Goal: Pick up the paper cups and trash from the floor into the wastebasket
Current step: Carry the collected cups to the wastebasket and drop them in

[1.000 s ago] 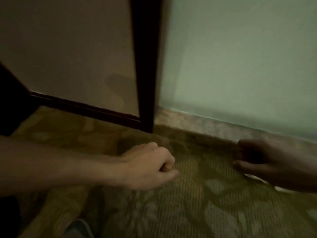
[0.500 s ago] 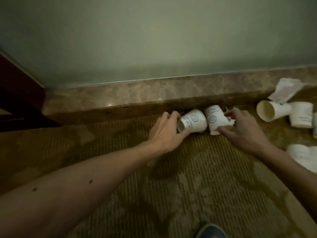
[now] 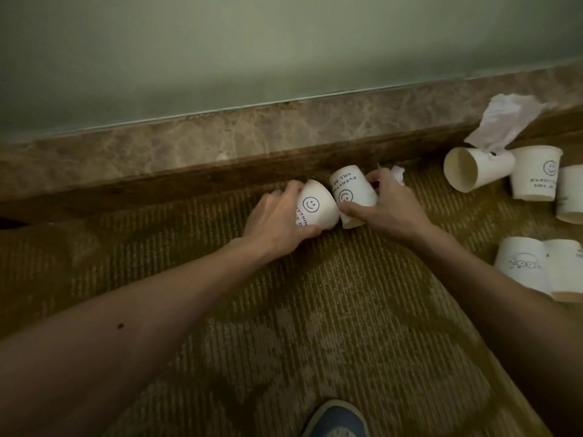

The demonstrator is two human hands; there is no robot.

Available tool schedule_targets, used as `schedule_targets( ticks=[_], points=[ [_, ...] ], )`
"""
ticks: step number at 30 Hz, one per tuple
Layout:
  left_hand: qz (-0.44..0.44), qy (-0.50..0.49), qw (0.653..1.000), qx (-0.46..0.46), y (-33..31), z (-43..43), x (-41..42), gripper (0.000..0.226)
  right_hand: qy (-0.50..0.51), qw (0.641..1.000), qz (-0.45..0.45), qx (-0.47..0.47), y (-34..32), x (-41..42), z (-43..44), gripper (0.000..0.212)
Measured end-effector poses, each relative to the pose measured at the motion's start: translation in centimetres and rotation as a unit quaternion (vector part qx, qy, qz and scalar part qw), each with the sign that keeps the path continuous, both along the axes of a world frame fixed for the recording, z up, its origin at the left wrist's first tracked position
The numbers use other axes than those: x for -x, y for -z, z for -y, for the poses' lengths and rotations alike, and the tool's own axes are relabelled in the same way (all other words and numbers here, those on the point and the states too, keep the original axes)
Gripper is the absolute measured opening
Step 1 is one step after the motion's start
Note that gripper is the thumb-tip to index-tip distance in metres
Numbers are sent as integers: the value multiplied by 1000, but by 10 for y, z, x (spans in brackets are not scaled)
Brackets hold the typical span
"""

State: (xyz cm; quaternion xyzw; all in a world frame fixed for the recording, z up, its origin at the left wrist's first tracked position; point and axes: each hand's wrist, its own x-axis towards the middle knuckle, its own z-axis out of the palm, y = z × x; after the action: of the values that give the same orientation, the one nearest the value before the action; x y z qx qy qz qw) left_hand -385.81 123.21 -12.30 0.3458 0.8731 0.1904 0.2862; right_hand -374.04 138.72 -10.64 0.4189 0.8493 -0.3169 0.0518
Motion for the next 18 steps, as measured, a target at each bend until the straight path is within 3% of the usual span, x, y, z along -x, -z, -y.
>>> schedule_targets(
  ticks=[6,9,12,15,18],
  points=[
    [0,49,995,83,-9,18,-2,115,-4,1000,-22,22,1,-15,2,75],
    [-1,69,994,90,-10,39,-6,108,7,998,-20,55,-4,-26,4,79],
    [47,8,996,69,-10,52,-10,99,33,995,-11,88,-8,-39,11,74],
    [86,-35,995,35,-7,53,-14,92,88,981,-15,174,-6,-52,23,59],
    [157,-78,984,-1,-8,48,-20,99,141,942,-26,302,-3,-67,36,46]
  ],
)
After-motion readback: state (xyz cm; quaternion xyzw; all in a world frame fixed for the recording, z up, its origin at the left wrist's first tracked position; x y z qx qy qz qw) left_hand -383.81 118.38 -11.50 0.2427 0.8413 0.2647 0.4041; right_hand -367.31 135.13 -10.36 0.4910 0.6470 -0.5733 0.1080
